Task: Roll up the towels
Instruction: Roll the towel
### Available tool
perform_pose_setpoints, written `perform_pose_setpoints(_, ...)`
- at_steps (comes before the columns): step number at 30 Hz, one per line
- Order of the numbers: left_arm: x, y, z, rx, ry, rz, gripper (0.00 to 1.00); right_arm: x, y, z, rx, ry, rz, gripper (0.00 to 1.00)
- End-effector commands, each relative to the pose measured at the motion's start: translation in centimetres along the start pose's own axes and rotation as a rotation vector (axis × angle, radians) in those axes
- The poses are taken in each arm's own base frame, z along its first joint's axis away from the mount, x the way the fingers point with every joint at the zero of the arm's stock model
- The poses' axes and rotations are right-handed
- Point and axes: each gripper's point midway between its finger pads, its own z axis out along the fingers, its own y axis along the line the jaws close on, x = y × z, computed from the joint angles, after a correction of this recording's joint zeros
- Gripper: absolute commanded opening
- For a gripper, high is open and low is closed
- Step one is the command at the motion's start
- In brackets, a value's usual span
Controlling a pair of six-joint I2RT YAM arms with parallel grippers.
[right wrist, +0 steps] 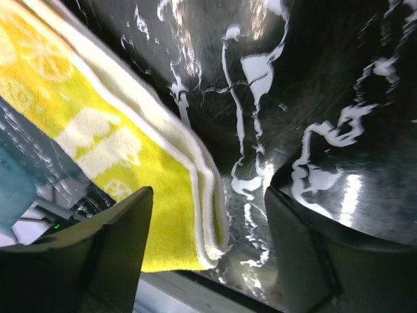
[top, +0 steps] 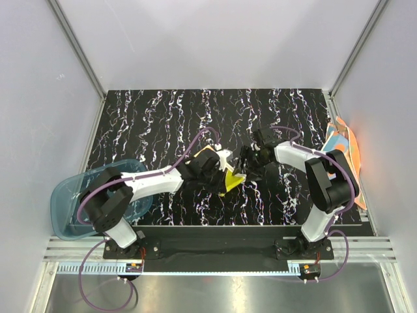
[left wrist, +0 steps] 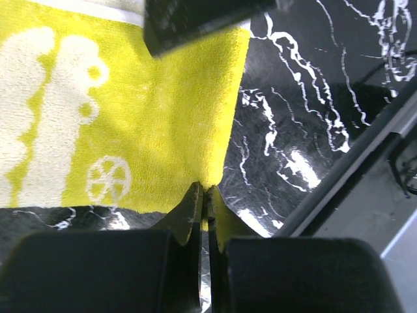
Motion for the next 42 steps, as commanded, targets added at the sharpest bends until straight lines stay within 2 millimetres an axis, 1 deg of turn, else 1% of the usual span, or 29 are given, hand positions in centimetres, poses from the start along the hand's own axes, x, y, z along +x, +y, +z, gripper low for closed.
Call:
perform_pose_setpoints(1,-0.2,-2.0,-0.3,0.099,0.010,-0.040,0.00,-2.1,-0.6,-1.6,0.115,-0.078,-0.058,0.78)
perform_pose_setpoints(6,-0.1,-2.9,0.0,0.153,0.070,-0.115,0.00,-4.5,-0.1,-4.5,0.166,-0.166,-0.096,0.83)
perform_pose_setpoints(8,-0.3,-3.7,-0.1,0.202,0.092,-0.148,0.00,-5.1,-0.7,-5.6,0.212,-0.191,-0.106,0.85)
perform_pose_setpoints(9,-0.4,-3.8,-0.2,0.221,0.100,-0.165,0.00,-5.7,-0.8,-6.6,0.231,-0.217,-0.111,0.85)
perform_pose_setpoints(11,-0.7,-3.9,-0.3,0.235,0.104,-0.213,0.00,-6.3,-0.8,-7.6,0.247,-0.242,-0.117,0.87)
perform_pose_setpoints(13,-1.0,-3.5,-0.5,0.264,0.107,-0.271,0.00,-6.4,-0.8,-8.5,0.260,-0.256,-0.125,0.87)
perform_pose_setpoints(14,-1.6,-3.5,-0.5,0.281,0.091,-0.309,0.00,-6.6,-0.7,-8.8,0.260,-0.264,-0.129,0.87)
perform_pose_setpoints(15,-1.3,-3.0,-0.6,0.287,0.095,-0.343,0.00,-6.5,-0.6,-9.2,0.258,-0.270,-0.131,0.88)
perform_pose_setpoints(17,-1.8,-2.0,-0.8,0.301,0.079,-0.417,0.00,-6.3,-0.4,-9.5,0.250,-0.271,-0.134,0.88)
perform_pose_setpoints(18,-1.3,-1.5,-0.7,0.298,0.090,-0.446,0.00,-6.2,-0.2,-9.8,0.241,-0.276,-0.136,0.88)
perform_pose_setpoints(20,-1.6,-0.5,-0.8,0.316,0.075,-0.506,0.00,-5.8,0.1,-9.9,0.218,-0.270,-0.139,0.88)
perform_pose_setpoints(21,-1.1,-0.1,-0.7,0.308,0.084,-0.529,0.00,-5.7,0.4,-10.2,0.203,-0.276,-0.144,0.88)
perform_pose_setpoints(22,-1.3,0.5,-0.7,0.303,0.077,-0.548,0.00,-5.5,0.8,-10.2,0.183,-0.270,-0.150,0.87)
perform_pose_setpoints(23,-1.0,1.0,-0.4,0.290,0.085,-0.572,0.00,-5.2,0.8,-10.2,0.170,-0.260,-0.151,0.86)
perform_pose_setpoints(25,-0.6,2.1,-0.3,0.267,0.086,-0.603,0.00,-4.7,1.7,-10.3,0.119,-0.249,-0.168,0.85)
perform_pose_setpoints(26,-0.3,2.5,-0.1,0.254,0.090,-0.618,0.00,-4.3,1.7,-10.1,0.105,-0.236,-0.173,0.84)
perform_pose_setpoints(28,0.1,3.2,0.0,0.245,0.092,-0.636,0.00,-3.8,2.7,-10.1,0.041,-0.222,-0.194,0.82)
perform_pose_setpoints(29,0.0,3.4,0.1,0.243,0.089,-0.639,0.00,-3.3,2.7,-9.8,0.027,-0.209,-0.199,0.81)
perform_pose_setpoints(30,0.1,3.7,0.2,0.233,0.089,-0.645,0.00,-2.5,3.6,-9.8,-0.018,-0.190,-0.220,0.80)
perform_pose_setpoints(31,0.0,4.0,0.3,0.227,0.087,-0.648,0.00,-2.4,4.1,-9.7,-0.042,-0.196,-0.240,0.79)
perform_pose_setpoints(32,0.2,4.2,0.4,0.221,0.093,-0.651,0.00,-1.8,4.2,-9.2,-0.056,-0.182,-0.255,0.74)
perform_pose_setpoints(33,0.1,4.5,0.4,0.217,0.093,-0.660,0.00,-0.8,5.2,-9.0,-0.091,-0.161,-0.284,0.73)
perform_pose_setpoints(34,0.1,4.7,0.4,0.216,0.092,-0.666,0.00,-0.6,5.9,-8.7,-0.110,-0.162,-0.307,0.70)
perform_pose_setpoints(35,-0.1,5.0,0.5,0.215,0.094,-0.674,0.00,-0.1,6.1,-8.3,-0.115,-0.151,-0.319,0.66)
perform_pose_setpoints(36,-0.3,5.2,0.4,0.220,0.091,-0.681,0.00,1.0,6.8,-7.7,-0.129,-0.124,-0.346,0.58)
perform_pose_setpoints(38,-0.2,5.4,0.4,0.215,0.104,-0.687,0.01,1.6,7.4,-6.8,-0.143,-0.108,-0.366,0.50)
perform_pose_setpoints(39,-1.0,5.5,0.2,0.216,0.094,-0.677,0.03,1.9,7.7,-6.0,-0.153,-0.088,-0.375,0.44)
perform_pose_setpoints(41,-1.0,5.7,0.1,0.200,0.113,-0.671,0.05,2.7,8.0,-5.0,-0.160,-0.060,-0.385,0.38)
perform_pose_setpoints(42,-1.6,5.8,0.0,0.198,0.106,-0.665,0.06,2.8,7.9,-4.2,-0.164,-0.042,-0.382,0.33)
